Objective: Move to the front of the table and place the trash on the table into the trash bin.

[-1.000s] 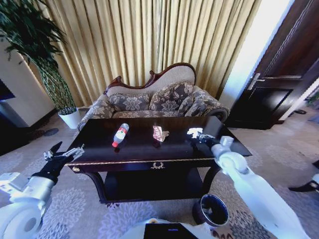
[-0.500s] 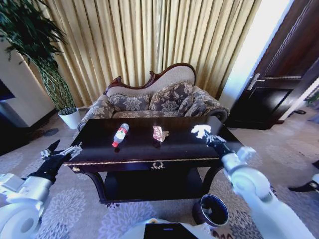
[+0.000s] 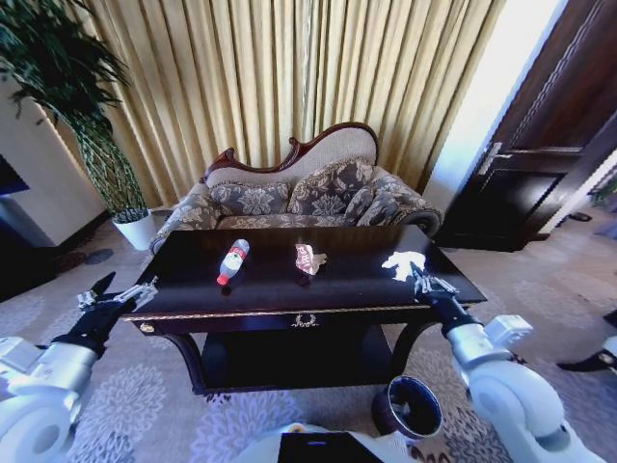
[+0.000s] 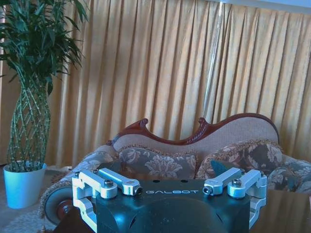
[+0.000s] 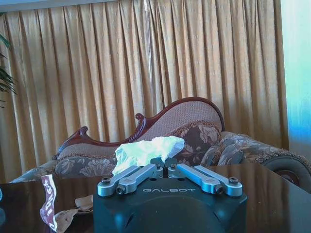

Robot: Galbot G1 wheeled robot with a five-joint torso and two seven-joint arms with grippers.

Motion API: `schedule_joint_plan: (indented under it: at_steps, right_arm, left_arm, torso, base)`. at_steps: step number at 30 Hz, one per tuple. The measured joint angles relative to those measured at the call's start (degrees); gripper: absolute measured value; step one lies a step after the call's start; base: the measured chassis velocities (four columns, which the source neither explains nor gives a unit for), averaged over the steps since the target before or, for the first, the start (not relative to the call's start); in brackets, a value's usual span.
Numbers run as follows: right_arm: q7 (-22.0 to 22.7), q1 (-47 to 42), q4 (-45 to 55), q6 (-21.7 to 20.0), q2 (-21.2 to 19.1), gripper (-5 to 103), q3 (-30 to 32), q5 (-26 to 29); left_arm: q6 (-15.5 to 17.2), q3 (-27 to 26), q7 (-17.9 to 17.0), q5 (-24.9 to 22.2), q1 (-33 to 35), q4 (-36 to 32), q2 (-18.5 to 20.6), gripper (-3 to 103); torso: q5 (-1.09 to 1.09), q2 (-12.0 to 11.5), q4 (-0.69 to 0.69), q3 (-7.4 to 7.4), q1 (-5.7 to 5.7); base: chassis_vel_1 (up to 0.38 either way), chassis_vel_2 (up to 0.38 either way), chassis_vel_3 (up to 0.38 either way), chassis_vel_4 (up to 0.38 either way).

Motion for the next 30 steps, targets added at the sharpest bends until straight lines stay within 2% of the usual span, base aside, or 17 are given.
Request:
schedule_joint_plan:
  at_steps: [17, 20, 30]
  right_arm:
    - [-0.91, -2.32, 1.79, 0.50, 2.45, 0, -0.41, -2.39]
    - [-0.92, -2.71, 1.77, 0.80, 2.76, 0, -0.39, -2.83]
    - [-1.02, -2.65, 1.37, 1.14, 2.98, 0, -0.40, -3.54]
  left_arm:
    - [0.07, 0.16, 0.36, 0.33, 0.38, 0.00, -0.63, 100]
    - [0.02, 0.24, 0.92, 3.92, 0.30, 0.00, -0.59, 100]
    - [-0.40, 0.28, 2.01, 8.48, 0.16, 0.00, -0.33, 100]
  torso:
    - [0.01, 0.00, 0.00, 0.00, 0.00]
    - [0.01, 0.00, -0.01, 0.00, 0.00]
    - [0.01, 0.00, 0.00, 0.00, 0.00]
  base:
    - [0.016, -0.016, -0.011, 0.019]
    - [0.059, -0.063, -0.065, 0.073]
    - [0.076, -0.067, -0.060, 0.072]
